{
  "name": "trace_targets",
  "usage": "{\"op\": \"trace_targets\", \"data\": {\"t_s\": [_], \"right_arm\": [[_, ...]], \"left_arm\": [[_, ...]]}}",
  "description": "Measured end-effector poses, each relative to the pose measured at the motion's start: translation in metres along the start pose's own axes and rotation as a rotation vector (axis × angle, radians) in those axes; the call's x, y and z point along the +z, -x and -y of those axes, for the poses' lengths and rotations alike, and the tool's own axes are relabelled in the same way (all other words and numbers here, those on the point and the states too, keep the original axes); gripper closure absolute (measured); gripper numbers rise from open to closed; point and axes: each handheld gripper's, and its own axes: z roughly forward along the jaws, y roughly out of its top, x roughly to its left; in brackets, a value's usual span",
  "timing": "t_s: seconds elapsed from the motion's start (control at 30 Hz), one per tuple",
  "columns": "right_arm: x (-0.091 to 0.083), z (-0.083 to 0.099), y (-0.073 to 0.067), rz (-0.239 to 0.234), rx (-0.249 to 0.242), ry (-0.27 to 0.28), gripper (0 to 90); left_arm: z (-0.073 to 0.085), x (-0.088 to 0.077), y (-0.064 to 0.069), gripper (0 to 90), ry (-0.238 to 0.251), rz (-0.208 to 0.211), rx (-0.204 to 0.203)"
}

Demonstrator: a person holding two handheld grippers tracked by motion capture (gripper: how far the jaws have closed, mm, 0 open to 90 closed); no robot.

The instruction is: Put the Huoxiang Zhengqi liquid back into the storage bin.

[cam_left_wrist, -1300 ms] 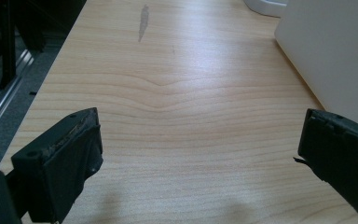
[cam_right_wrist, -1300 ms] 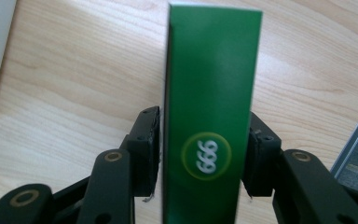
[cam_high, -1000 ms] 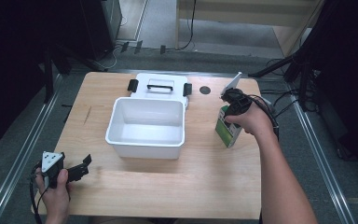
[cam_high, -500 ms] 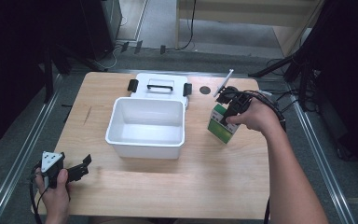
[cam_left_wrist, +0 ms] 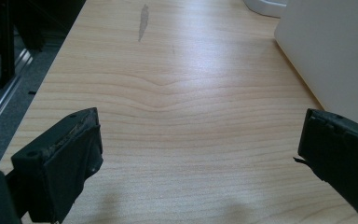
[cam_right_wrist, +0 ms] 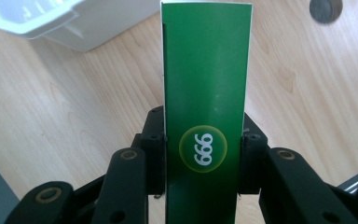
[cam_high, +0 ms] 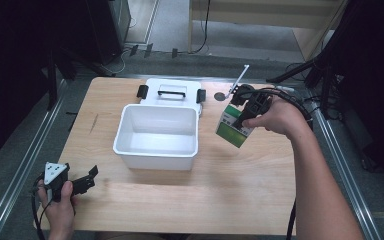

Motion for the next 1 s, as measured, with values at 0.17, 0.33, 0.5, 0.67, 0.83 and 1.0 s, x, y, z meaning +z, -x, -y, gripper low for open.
{"op": "trace_targets", "data": {"t_s": [0.17, 0.33, 0.5, 0.67, 0.83, 1.0], "right_arm": [[-0.014, -0.007, -0.009, -0.016, -0.136, 0.000, 64.5], [-0.023, -0.013, -0.015, -0.017, -0.201, -0.001, 64.5], [-0.034, -0.022, -0.019, -0.012, -0.220, 0.009, 64.4], [-0.043, -0.034, -0.025, -0.017, -0.247, 0.008, 64.4], [-0.050, -0.044, -0.029, -0.019, -0.257, 0.007, 64.4], [-0.053, -0.053, -0.033, -0.025, -0.271, 0.017, 64.4]], "left_arm": [[0.000, 0.000, 0.000, 0.6, 0.000, 0.000, 0.000], [0.000, 0.000, 0.000, 0.6, 0.000, 0.000, 0.000], [0.000, 0.000, 0.000, 0.6, -0.002, 0.001, 0.003], [0.000, 0.000, 0.000, 0.6, -0.002, 0.002, 0.000], [0.000, 0.000, 0.000, 0.7, -0.002, 0.001, 0.000], [0.000, 0.000, 0.000, 0.6, -0.002, 0.002, 0.000]]}}
